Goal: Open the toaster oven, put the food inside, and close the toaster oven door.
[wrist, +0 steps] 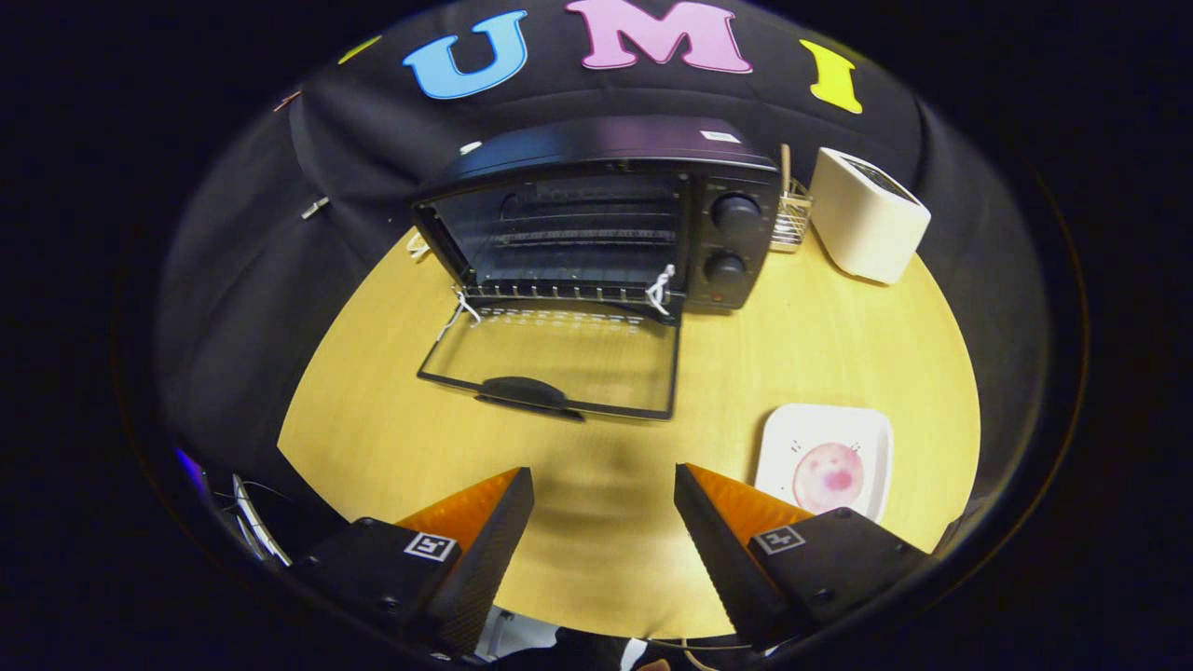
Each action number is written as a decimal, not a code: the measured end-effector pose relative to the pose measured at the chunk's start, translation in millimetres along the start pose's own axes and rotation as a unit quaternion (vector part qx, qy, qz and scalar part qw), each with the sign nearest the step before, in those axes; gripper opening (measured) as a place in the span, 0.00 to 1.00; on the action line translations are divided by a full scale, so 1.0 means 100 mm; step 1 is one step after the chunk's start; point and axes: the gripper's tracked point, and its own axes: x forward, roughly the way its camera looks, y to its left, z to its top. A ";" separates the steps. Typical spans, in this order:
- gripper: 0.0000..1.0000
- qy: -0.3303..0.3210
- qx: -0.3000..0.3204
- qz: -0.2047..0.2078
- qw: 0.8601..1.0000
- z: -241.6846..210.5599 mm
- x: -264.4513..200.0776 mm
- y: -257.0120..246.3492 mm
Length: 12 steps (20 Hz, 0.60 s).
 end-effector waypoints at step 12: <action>0.99 0.112 0.047 -0.047 0.991 -0.37 -0.16 -1.99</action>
